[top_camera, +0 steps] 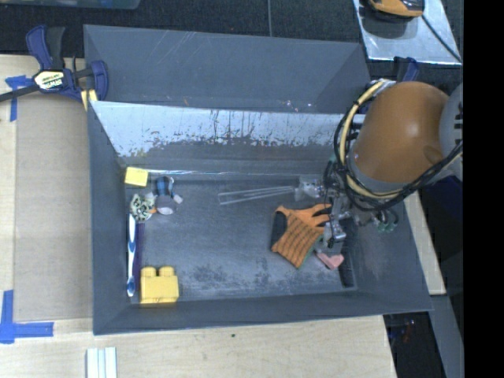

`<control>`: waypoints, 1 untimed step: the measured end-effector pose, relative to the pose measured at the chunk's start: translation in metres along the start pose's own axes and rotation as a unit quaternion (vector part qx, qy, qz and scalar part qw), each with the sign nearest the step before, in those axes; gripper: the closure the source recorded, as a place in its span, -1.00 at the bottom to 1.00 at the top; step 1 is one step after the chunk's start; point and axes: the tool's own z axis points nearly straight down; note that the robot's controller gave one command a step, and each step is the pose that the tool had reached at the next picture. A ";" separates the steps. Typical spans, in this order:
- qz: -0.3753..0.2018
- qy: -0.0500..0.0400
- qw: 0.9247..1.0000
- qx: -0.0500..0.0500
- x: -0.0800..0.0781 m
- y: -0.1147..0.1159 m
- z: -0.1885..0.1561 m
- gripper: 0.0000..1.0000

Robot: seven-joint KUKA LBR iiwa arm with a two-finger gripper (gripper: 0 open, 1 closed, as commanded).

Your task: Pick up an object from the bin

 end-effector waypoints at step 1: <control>-0.130 0.002 0.992 0.001 -0.030 -0.038 0.012 -1.00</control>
Offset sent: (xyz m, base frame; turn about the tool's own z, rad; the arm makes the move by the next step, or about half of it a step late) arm 0.0722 -0.0748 -0.0828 -0.2835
